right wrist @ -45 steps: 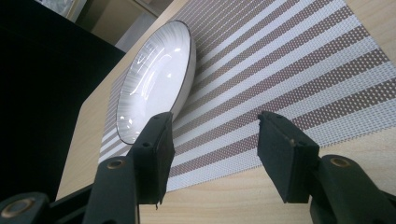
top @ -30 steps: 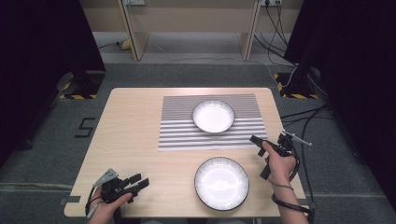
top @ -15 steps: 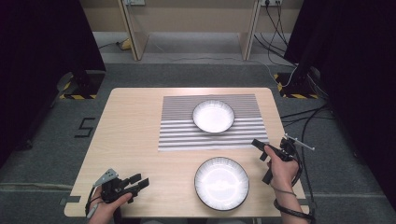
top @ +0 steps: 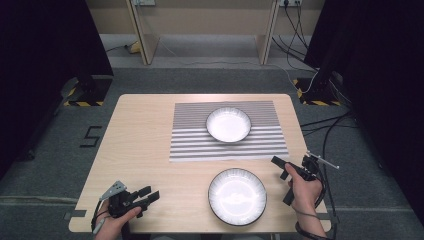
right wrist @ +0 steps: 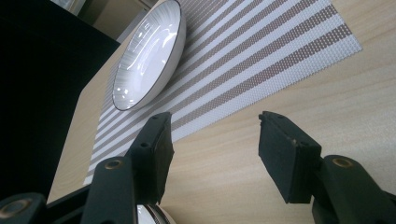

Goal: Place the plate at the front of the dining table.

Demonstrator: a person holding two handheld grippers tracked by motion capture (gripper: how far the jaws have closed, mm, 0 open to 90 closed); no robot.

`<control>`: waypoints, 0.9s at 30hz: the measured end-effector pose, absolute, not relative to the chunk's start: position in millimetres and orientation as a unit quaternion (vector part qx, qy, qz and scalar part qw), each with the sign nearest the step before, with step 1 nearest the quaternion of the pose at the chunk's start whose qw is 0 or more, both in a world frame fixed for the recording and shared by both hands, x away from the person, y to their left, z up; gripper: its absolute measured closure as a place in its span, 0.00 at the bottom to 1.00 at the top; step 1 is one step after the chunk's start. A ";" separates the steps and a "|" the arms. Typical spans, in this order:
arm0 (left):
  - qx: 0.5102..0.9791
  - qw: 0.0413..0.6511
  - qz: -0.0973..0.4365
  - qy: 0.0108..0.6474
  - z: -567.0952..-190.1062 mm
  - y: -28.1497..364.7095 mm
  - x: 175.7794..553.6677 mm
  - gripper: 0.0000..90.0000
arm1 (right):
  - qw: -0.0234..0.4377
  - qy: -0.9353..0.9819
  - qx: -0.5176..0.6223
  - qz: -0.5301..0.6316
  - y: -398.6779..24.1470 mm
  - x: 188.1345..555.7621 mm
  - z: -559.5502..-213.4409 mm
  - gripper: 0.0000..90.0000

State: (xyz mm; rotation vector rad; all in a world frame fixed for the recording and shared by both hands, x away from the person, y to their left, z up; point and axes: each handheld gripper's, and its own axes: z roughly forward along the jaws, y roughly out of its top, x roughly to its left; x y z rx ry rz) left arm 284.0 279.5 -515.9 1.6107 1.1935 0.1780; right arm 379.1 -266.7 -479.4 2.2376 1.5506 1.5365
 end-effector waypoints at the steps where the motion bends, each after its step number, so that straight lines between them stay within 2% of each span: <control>1: 0.676 0.535 0.075 0.501 -515.9 279.5 284.0 0.52 | 0.008 0.496 0.716 0.492 -266.7 379.1 -479.4 0.50; 27: 0.676 0.535 0.075 0.501 -515.7 279.5 283.8 0.52 | 0.016 0.495 0.712 0.497 -272.2 356.6 -483.3 0.49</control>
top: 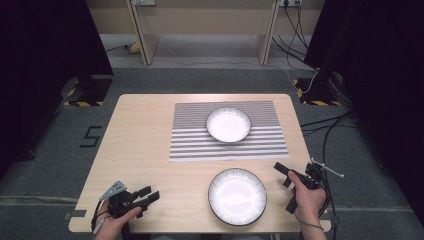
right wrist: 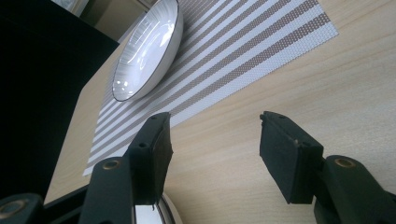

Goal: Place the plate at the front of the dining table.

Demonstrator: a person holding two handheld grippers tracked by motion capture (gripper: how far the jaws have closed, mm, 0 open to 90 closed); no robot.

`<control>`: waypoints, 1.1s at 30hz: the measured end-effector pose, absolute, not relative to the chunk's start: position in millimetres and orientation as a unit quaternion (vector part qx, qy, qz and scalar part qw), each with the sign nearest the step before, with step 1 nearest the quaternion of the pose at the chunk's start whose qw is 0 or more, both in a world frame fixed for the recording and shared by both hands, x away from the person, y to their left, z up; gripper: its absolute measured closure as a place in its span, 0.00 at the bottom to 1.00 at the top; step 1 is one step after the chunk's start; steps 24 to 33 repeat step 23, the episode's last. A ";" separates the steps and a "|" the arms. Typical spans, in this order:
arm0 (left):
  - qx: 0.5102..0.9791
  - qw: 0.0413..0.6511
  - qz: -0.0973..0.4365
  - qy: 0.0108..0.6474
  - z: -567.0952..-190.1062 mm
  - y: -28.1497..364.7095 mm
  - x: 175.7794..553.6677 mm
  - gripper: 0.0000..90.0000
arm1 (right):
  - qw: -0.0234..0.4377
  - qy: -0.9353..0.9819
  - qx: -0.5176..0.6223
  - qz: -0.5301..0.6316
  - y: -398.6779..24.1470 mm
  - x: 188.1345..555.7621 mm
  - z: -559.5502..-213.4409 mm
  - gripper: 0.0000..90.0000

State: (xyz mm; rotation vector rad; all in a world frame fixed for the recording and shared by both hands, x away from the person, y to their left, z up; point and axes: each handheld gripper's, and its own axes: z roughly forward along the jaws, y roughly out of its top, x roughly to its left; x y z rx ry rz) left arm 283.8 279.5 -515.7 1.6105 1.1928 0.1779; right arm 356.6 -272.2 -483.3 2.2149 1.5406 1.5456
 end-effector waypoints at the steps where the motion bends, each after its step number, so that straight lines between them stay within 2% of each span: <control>1: 0.676 0.535 0.075 0.501 -515.7 279.6 283.7 0.52 | 0.011 0.493 0.714 0.497 -272.0 355.7 -483.1 0.49; 33: 0.675 0.536 0.076 0.501 -515.2 280.2 284.0 0.52 | 0.019 0.494 0.708 0.504 -271.7 351.8 -480.9 0.48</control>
